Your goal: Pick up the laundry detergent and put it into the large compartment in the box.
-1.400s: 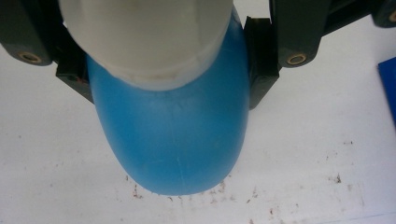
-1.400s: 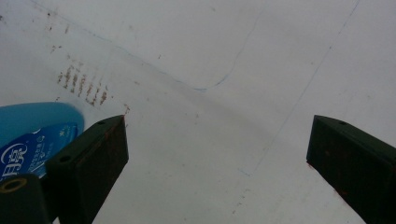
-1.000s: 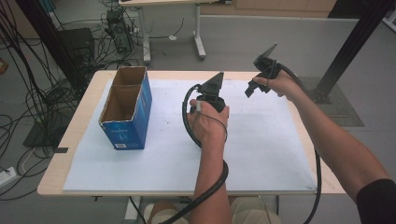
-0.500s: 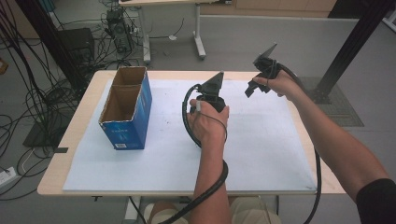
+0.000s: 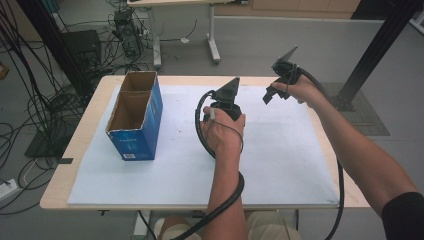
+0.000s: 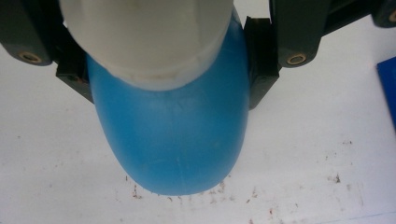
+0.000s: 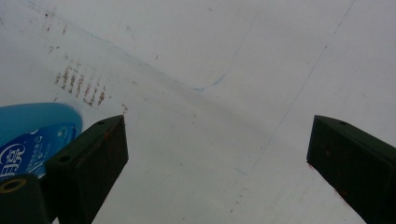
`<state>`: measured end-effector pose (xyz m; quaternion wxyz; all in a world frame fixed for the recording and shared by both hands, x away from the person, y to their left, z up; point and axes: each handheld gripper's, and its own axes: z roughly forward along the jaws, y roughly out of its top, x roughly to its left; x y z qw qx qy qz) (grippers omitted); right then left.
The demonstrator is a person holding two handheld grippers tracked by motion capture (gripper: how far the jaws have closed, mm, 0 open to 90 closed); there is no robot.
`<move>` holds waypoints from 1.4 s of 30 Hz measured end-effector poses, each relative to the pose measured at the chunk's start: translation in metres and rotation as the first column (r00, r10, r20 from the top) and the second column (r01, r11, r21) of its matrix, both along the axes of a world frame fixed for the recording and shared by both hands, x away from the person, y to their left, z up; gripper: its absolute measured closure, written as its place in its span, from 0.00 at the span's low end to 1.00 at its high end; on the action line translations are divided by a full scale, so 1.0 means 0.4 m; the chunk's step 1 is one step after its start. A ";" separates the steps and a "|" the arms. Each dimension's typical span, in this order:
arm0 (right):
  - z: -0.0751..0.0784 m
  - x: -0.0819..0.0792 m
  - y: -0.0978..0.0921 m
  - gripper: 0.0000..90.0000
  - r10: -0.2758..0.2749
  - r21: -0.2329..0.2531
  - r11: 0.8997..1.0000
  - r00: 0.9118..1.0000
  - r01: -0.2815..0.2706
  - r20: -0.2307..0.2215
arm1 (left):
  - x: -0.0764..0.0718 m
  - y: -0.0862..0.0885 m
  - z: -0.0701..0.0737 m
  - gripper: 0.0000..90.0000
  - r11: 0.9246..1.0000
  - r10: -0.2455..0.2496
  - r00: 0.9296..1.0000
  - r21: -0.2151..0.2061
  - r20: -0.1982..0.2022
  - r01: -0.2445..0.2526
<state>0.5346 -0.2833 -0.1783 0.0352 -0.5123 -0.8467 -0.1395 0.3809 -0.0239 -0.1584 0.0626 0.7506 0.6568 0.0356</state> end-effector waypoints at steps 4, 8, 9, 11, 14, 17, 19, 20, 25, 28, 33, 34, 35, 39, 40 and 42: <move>0.000 0.000 -0.001 0.06 -0.003 0.001 1.000 1.000 0.003 0.001 | -0.001 -0.001 0.000 0.41 1.000 0.002 1.000 0.000 0.003 -0.002; 0.000 0.000 0.001 0.06 0.002 0.001 1.000 1.000 -0.002 0.002 | -0.002 -0.001 0.000 0.41 1.000 0.001 1.000 0.000 0.003 -0.001; -0.001 0.000 0.003 0.06 0.002 0.000 1.000 1.000 -0.002 0.002 | -0.002 0.000 0.000 0.41 1.000 0.002 1.000 0.000 0.004 -0.002; -0.001 0.000 0.004 0.06 0.004 0.000 1.000 1.000 -0.004 0.001 | -0.002 0.000 -0.001 0.41 1.000 0.003 1.000 -0.001 0.004 -0.003; -0.001 0.000 0.005 0.06 0.005 0.000 1.000 1.000 -0.005 0.002 | -0.003 0.000 -0.001 0.41 1.000 0.003 1.000 -0.001 0.005 -0.003; 0.000 -0.001 0.004 0.06 0.003 0.002 1.000 1.000 -0.004 0.002 | -0.003 0.000 -0.001 0.41 1.000 0.001 1.000 0.000 0.005 -0.001; 0.000 -0.002 0.004 0.06 0.007 0.003 1.000 1.000 -0.007 0.004 | -0.003 0.000 -0.001 0.41 1.000 0.002 1.000 -0.001 0.005 -0.002; 0.000 -0.003 0.004 0.06 0.006 0.003 1.000 1.000 -0.006 0.004 | -0.003 -0.002 -0.001 0.41 1.000 0.002 1.000 0.000 0.006 -0.002; 0.001 -0.002 0.003 0.06 0.004 0.002 1.000 1.000 -0.004 0.005 | -0.004 0.003 -0.001 0.41 1.000 0.003 1.000 -0.005 0.007 -0.003; 0.001 -0.002 0.003 0.06 0.004 0.001 1.000 1.000 -0.004 0.005 | -0.003 0.004 -0.001 0.41 1.000 0.000 1.000 -0.005 0.007 0.000; -0.002 -0.001 0.006 0.06 0.005 0.000 1.000 1.000 -0.005 0.002 | -0.003 0.006 -0.001 0.41 1.000 0.001 1.000 -0.008 0.009 0.000; -0.002 0.000 0.006 0.06 0.006 0.000 1.000 1.000 -0.006 0.001 | -0.003 0.006 -0.001 0.41 1.000 0.000 1.000 -0.009 0.010 0.000; -0.002 0.000 0.006 0.06 0.006 0.000 1.000 1.000 -0.006 0.001 | -0.003 0.006 -0.001 0.41 1.000 0.000 1.000 -0.009 0.010 0.000; -0.002 -0.001 0.008 0.06 0.006 -0.003 1.000 1.000 -0.006 0.002 | -0.004 0.007 -0.001 0.41 1.000 -0.002 1.000 -0.009 0.012 0.002; -0.002 -0.001 0.008 0.06 0.006 -0.003 1.000 1.000 -0.006 0.002 | -0.004 0.007 -0.001 0.41 1.000 -0.002 1.000 -0.009 0.012 0.002; -0.003 -0.001 0.006 0.06 0.005 -0.003 1.000 1.000 -0.005 0.002 | -0.004 0.008 -0.001 0.41 1.000 -0.001 1.000 -0.011 0.011 0.002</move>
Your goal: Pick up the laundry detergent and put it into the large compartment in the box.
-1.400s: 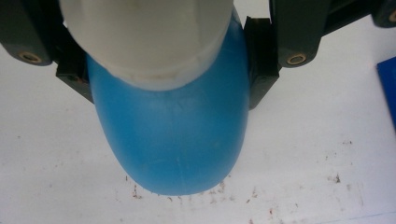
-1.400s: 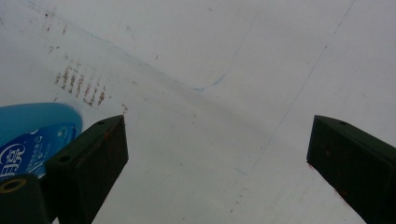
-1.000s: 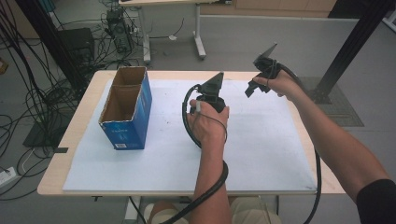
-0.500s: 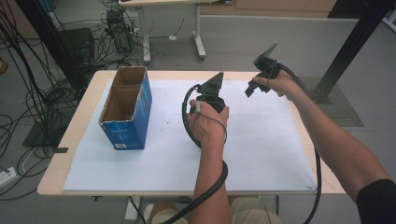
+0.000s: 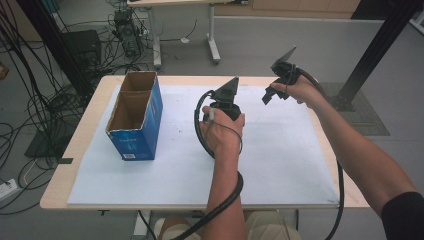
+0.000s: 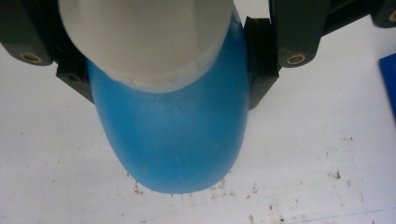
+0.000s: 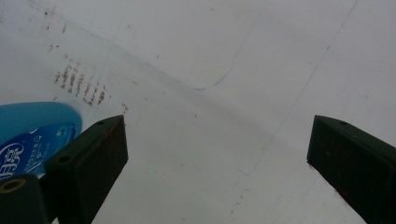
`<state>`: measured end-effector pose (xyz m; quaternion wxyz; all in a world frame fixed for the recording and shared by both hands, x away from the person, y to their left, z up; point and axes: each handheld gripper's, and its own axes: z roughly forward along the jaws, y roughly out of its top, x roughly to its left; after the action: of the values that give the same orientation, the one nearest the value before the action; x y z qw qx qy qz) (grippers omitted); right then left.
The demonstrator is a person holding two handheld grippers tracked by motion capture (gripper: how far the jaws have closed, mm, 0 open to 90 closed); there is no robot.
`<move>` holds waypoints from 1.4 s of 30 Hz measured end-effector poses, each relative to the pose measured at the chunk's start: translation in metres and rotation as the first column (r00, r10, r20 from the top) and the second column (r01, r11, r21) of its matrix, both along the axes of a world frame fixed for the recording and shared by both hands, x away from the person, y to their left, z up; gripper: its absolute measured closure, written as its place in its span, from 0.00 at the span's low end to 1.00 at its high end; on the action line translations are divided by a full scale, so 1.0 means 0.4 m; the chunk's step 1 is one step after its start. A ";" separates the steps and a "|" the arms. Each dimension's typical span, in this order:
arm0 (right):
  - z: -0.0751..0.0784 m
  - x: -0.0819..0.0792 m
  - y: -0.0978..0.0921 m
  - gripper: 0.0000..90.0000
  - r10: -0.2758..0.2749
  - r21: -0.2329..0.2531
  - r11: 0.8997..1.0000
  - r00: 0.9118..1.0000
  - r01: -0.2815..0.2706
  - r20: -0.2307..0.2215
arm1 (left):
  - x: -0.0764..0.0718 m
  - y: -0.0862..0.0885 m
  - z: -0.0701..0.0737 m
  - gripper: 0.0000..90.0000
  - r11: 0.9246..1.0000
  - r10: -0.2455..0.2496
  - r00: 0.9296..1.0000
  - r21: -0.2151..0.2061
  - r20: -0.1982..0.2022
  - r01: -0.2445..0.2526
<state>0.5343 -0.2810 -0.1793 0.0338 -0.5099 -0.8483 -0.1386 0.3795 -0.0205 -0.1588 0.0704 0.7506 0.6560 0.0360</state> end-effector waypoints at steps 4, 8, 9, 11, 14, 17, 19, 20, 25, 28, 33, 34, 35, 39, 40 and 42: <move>0.002 -0.001 -0.001 0.06 -0.003 0.000 1.000 1.000 0.003 0.000 | 0.000 -0.002 0.000 0.41 1.000 -0.001 1.000 0.002 0.002 0.001; 0.003 -0.002 -0.003 0.06 -0.004 0.000 1.000 1.000 0.004 0.001 | 0.002 0.001 0.001 0.41 1.000 -0.004 1.000 0.001 -0.003 0.004; 0.003 -0.003 -0.004 0.06 -0.004 0.000 1.000 1.000 0.004 0.002 | 0.004 0.003 0.002 0.41 1.000 -0.007 1.000 0.000 -0.008 0.007; 0.004 -0.003 -0.005 0.06 -0.005 -0.001 1.000 1.000 0.005 0.003 | 0.005 0.004 0.003 0.41 1.000 -0.010 1.000 0.002 -0.011 0.010; 0.003 -0.003 -0.008 0.06 -0.006 0.000 1.000 1.000 0.006 0.002 | 0.005 0.005 0.008 0.41 1.000 -0.011 1.000 0.008 -0.012 0.012; 0.002 -0.003 -0.009 0.05 -0.008 -0.001 1.000 1.000 0.008 -0.002 | 0.000 0.014 0.025 0.41 1.000 -0.008 1.000 0.007 -0.006 0.008; 0.002 -0.004 -0.008 0.05 -0.008 -0.003 1.000 1.000 0.008 -0.002 | -0.002 0.017 0.035 0.41 1.000 -0.011 1.000 0.008 -0.006 0.011; 0.002 -0.004 -0.008 0.05 -0.008 -0.003 1.000 1.000 0.008 -0.001 | -0.004 0.020 0.043 0.41 1.000 -0.014 1.000 0.010 -0.003 0.014; 0.001 -0.004 -0.001 0.05 0.000 -0.007 1.000 1.000 0.000 -0.001 | -0.017 0.051 0.098 0.41 1.000 -0.028 0.999 -0.007 0.017 0.029; 0.002 -0.005 0.002 0.05 0.000 -0.009 1.000 1.000 0.000 0.000 | -0.023 0.067 0.134 0.41 0.999 -0.043 0.999 -0.015 0.021 0.043; -0.001 -0.004 0.008 0.05 0.005 -0.016 1.000 1.000 -0.005 -0.006 | -0.035 0.092 0.205 0.41 0.998 -0.058 0.998 -0.007 0.034 0.058; -0.001 -0.004 0.009 0.05 0.005 -0.017 1.000 1.000 -0.005 -0.008 | -0.037 0.098 0.223 0.41 0.998 -0.060 0.998 -0.002 0.036 0.060; -0.001 -0.004 0.009 0.05 0.005 -0.017 1.000 1.000 -0.005 -0.008 | -0.037 0.098 0.223 0.41 0.998 -0.060 0.998 -0.002 0.036 0.060; 0.002 -0.006 0.007 0.06 0.005 -0.017 1.000 1.000 -0.005 -0.004 | -0.049 0.122 0.281 0.41 0.998 -0.061 0.997 0.013 0.049 0.061; 0.004 -0.007 0.005 0.06 0.003 -0.018 1.000 1.000 -0.003 -0.004 | -0.051 0.130 0.295 0.41 0.998 -0.059 0.997 0.012 0.050 0.058; 0.005 -0.007 0.005 0.06 0.002 -0.018 1.000 1.000 -0.002 -0.004 | -0.056 0.142 0.322 0.41 0.998 -0.059 0.997 0.015 0.056 0.059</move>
<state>0.5314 -0.2789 -0.1775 0.0313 -0.5097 -0.8499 -0.1299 0.3570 0.0364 -0.0300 0.0849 0.7688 0.6311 0.0592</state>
